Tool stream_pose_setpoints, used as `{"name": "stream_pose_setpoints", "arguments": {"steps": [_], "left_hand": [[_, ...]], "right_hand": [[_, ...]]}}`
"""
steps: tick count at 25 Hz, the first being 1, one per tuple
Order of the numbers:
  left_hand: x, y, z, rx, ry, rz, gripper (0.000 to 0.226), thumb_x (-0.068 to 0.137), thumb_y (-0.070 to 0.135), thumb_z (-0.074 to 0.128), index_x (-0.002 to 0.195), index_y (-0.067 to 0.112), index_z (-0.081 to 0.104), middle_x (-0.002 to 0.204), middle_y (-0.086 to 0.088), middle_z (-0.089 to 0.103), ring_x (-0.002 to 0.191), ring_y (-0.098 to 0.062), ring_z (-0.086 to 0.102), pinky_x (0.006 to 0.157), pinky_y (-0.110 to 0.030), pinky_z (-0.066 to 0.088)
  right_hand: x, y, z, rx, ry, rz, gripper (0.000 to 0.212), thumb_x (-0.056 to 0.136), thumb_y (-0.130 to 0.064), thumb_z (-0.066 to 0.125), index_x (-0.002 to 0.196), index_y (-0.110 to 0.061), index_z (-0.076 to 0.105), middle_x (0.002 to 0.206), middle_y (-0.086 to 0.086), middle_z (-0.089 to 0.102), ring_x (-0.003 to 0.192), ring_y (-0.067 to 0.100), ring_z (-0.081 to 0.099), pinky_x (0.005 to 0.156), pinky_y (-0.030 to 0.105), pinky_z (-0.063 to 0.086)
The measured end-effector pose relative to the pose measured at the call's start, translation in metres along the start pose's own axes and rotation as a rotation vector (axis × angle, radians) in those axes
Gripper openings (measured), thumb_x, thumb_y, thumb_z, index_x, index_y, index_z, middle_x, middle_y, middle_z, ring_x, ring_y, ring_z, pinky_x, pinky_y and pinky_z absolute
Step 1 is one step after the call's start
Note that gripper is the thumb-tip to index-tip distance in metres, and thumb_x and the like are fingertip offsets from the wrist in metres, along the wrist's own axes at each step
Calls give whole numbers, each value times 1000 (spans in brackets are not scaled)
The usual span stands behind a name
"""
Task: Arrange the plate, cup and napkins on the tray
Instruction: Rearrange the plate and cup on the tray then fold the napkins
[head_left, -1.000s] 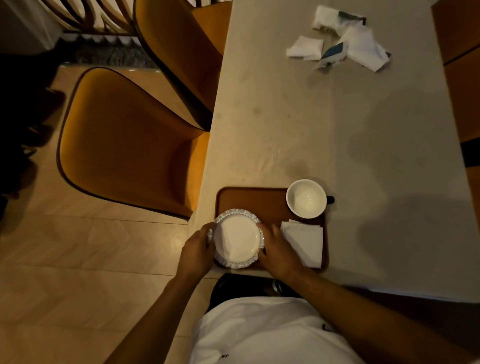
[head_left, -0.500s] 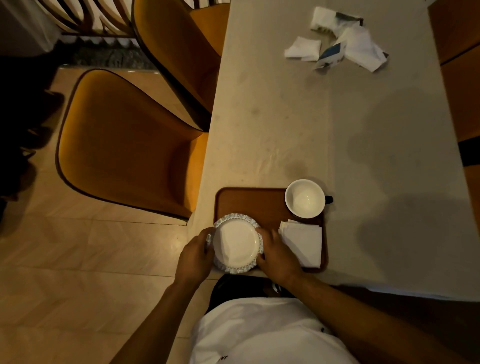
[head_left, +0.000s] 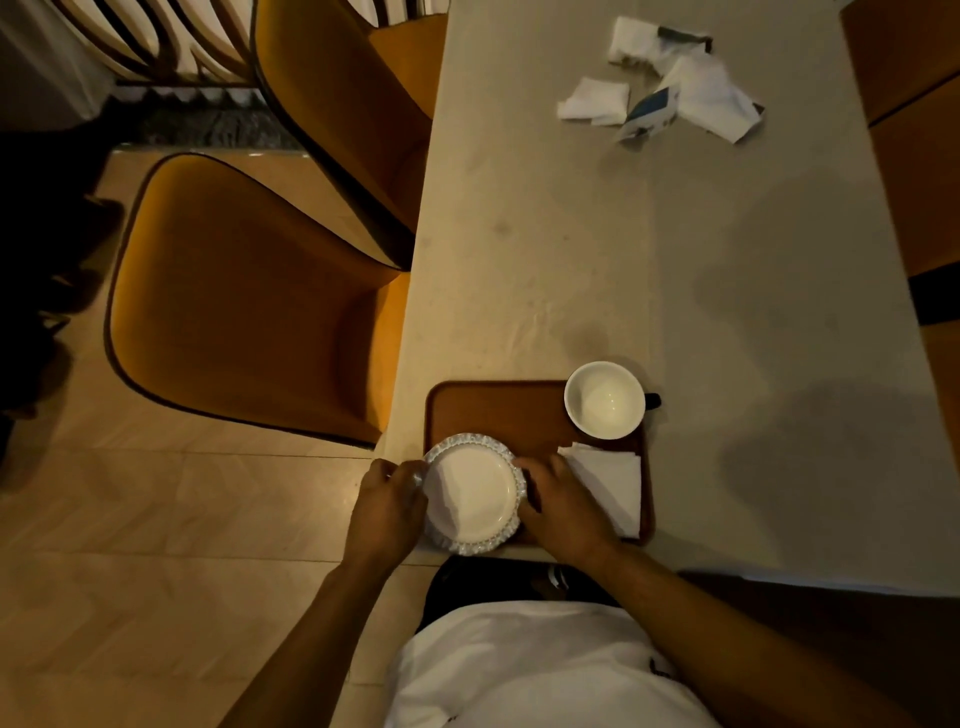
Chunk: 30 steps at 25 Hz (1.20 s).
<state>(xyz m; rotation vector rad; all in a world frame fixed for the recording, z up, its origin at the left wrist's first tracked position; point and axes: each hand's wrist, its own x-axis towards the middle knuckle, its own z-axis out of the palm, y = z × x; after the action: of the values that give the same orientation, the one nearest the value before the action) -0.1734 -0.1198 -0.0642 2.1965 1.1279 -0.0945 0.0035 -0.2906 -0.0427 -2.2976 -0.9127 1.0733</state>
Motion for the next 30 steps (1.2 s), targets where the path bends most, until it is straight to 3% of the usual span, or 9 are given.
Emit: {"name": "stream_pose_setpoints", "arguments": {"steps": [4, 6, 9, 12, 14, 16, 19, 26, 30], "left_hand": [[19, 38, -10, -143, 201, -6, 14, 91, 14, 63, 102, 19, 71, 101, -5, 67, 88, -21, 65, 75, -28, 49], [37, 75, -12, -456, 131, -112, 12, 93, 14, 60, 93, 20, 70, 91, -3, 73, 80, -19, 70, 71, -35, 58], [60, 136, -8, -853, -100, -305, 14, 95, 12, 59, 103, 13, 70, 104, -15, 72, 86, -25, 72, 75, -44, 63], [67, 183, -1, -1041, -310, -387, 28, 96, 4, 57, 124, 9, 60, 117, -18, 67, 105, -34, 67, 77, -46, 62], [69, 200, 8, -1105, -385, -365, 40, 93, -7, 55, 132, 4, 52, 124, -20, 63, 110, -40, 63, 69, -42, 63], [71, 209, 17, -1064, -395, -326, 44, 92, -13, 54, 134, -2, 51, 132, -23, 58, 113, -43, 60, 74, -45, 61], [75, 208, 28, -1027, -369, -353, 38, 93, -10, 53, 130, 2, 58, 132, -25, 58, 115, -47, 58, 86, -56, 56], [74, 204, 36, -998, -320, -309, 49, 82, -22, 59, 120, 9, 64, 124, -20, 64, 112, -43, 61, 81, -59, 58], [72, 205, 36, -989, -312, -285, 55, 77, -24, 63, 122, 8, 63, 125, -20, 65, 113, -42, 62, 71, -48, 61]], "right_hand": [[6, 3, -45, 214, 349, -66, 12, 93, -21, 61, 99, -29, 67, 105, -11, 57, 86, 3, 61, 75, 13, 48], [10, 15, -72, 262, 539, -24, 14, 92, -16, 62, 101, -26, 66, 110, -6, 57, 91, 8, 62, 69, 9, 48], [17, 40, -100, 262, 695, 124, 29, 93, -20, 60, 121, -27, 58, 129, 0, 47, 101, 13, 57, 71, 8, 45], [24, 58, -110, 333, 575, 227, 43, 99, -24, 49, 142, -26, 46, 142, 3, 37, 110, 15, 52, 81, 28, 56], [29, 66, -112, 404, 478, 234, 43, 101, -23, 44, 144, -27, 46, 145, 4, 37, 117, 21, 54, 88, 44, 58], [31, 69, -113, 457, 441, 235, 40, 100, -22, 43, 139, -28, 52, 144, 4, 42, 120, 27, 55, 89, 51, 58], [34, 71, -113, 463, 401, 227, 38, 99, -18, 45, 134, -26, 57, 140, 5, 47, 118, 27, 57, 84, 47, 60], [38, 80, -118, 509, 284, 206, 49, 95, -9, 46, 139, -29, 53, 144, 6, 48, 126, 29, 53, 94, 52, 55], [37, 80, -118, 552, 279, 188, 52, 93, -7, 45, 138, -30, 54, 143, 5, 49, 126, 30, 52, 89, 51, 58]]}}
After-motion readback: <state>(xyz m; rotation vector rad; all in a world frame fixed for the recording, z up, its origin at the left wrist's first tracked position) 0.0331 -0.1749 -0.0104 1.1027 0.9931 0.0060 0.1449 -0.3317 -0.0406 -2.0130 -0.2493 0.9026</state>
